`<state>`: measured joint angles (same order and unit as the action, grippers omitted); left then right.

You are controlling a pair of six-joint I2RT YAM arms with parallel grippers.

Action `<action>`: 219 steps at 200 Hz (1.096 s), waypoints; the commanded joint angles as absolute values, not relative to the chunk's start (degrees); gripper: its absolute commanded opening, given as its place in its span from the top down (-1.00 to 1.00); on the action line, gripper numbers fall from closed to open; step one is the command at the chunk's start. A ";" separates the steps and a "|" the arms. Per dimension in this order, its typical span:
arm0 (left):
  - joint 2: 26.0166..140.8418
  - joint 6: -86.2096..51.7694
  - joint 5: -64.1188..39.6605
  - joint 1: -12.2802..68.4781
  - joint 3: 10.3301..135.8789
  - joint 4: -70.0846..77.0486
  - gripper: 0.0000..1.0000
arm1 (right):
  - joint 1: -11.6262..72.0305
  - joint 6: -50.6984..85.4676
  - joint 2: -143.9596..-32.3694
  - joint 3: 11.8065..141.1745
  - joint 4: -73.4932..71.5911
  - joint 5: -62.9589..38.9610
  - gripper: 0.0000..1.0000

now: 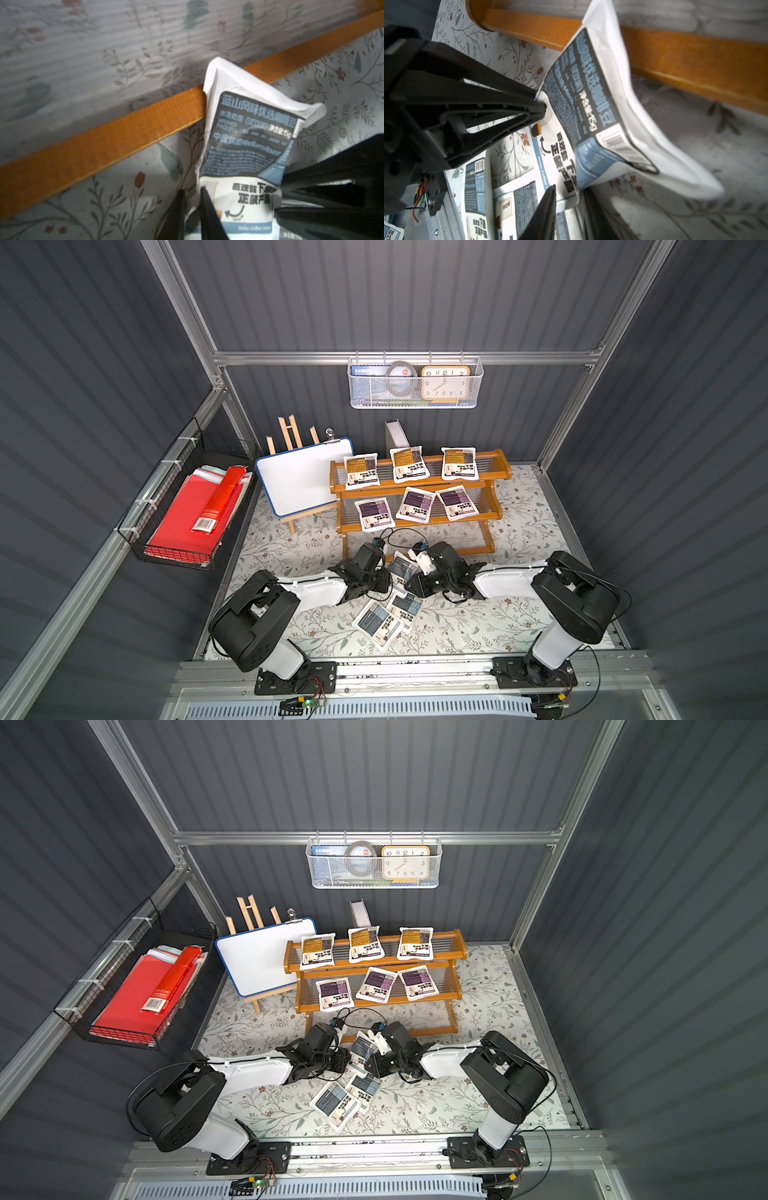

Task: Place the bagged coffee beans on the shelf by color
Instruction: Pick up the bagged coffee beans at the center of the board.

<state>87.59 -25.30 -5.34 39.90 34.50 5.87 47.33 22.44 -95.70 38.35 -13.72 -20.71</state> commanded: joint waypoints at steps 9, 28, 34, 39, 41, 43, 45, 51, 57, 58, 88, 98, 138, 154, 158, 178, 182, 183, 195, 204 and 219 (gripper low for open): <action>88.64 -24.42 -10.08 40.25 34.62 2.84 0.83 | 47.07 22.45 -94.63 37.86 -17.76 -22.58 0.76; 87.65 -24.59 -10.63 40.19 34.47 2.38 0.85 | 46.68 22.95 -93.62 37.05 -19.28 -22.20 0.97; 87.10 -24.71 -10.77 40.27 34.45 2.14 0.85 | 46.47 23.28 -93.13 36.60 -19.70 -22.04 1.00; 86.58 -24.77 -10.79 40.22 34.26 1.84 0.85 | 46.33 23.52 -92.66 36.26 -20.25 -21.94 1.00; 86.29 -24.87 -10.78 40.20 34.18 1.67 0.85 | 46.25 23.59 -92.42 36.11 -20.40 -21.90 1.00; 86.06 -24.89 -10.89 40.22 34.17 1.54 0.85 | 46.19 23.63 -92.23 35.92 -20.52 -21.89 1.00; 85.83 -24.88 -11.01 40.25 34.12 1.26 0.85 | 46.16 23.66 -91.99 35.77 -20.75 -21.89 1.00; 85.12 -25.04 -11.22 40.20 33.94 0.92 0.84 | 45.94 23.94 -91.34 35.31 -21.07 -21.80 1.00; 84.27 -25.27 -11.25 40.23 33.82 0.59 0.80 | 45.80 24.06 -90.67 34.92 -21.22 -21.82 1.00; 84.10 -25.33 -11.25 40.29 33.79 0.51 0.77 | 45.75 24.07 -90.55 34.82 -21.20 -21.85 1.00; 79.99 -26.77 -12.32 40.19 34.54 -1.94 -0.14 | 45.36 23.86 -86.83 32.88 -20.97 -25.13 1.00; 77.64 -27.51 -12.83 40.23 34.67 -2.17 -0.22 | 45.28 23.34 -85.40 32.54 -19.97 -26.70 1.00; 68.04 -31.29 -17.40 39.88 34.27 -0.57 -0.42 | 44.83 20.97 -78.52 30.69 -15.30 -35.89 1.00; 65.74 -31.81 -19.48 39.34 33.23 0.28 -0.48 | 44.44 19.97 -75.68 30.42 -13.19 -38.82 1.00; 65.39 -31.96 -20.11 39.08 32.89 0.47 -0.49 | 44.32 19.95 -74.95 30.31 -12.90 -39.16 1.00; 65.45 -32.28 -23.61 37.57 31.60 0.90 -0.49 | 43.53 20.02 -71.76 30.06 -12.08 -40.56 1.00; 65.72 -32.28 -23.95 37.41 31.53 0.80 -0.49 | 43.38 20.00 -71.29 30.12 -11.98 -40.59 1.00; 65.73 -32.27 -23.97 37.38 31.46 0.75 -0.49 | 43.31 19.98 -71.20 30.13 -11.92 -40.55 1.00; 66.06 -32.26 -24.64 37.18 31.19 0.96 -0.49 | 42.83 20.12 -70.01 30.27 -11.57 -40.58 1.00; 66.03 -32.26 -25.05 37.10 31.19 1.41 -0.49 | 42.57 19.96 -69.92 30.59 -11.18 -40.52 1.00; 65.52 -32.26 -25.87 37.00 31.13 2.39 -0.49 | 42.38 19.48 -69.96 31.26 -10.39 -40.76 1.00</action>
<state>65.95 -31.81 -22.79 37.41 32.18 1.48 42.81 21.02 -70.52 30.61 -11.97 -38.48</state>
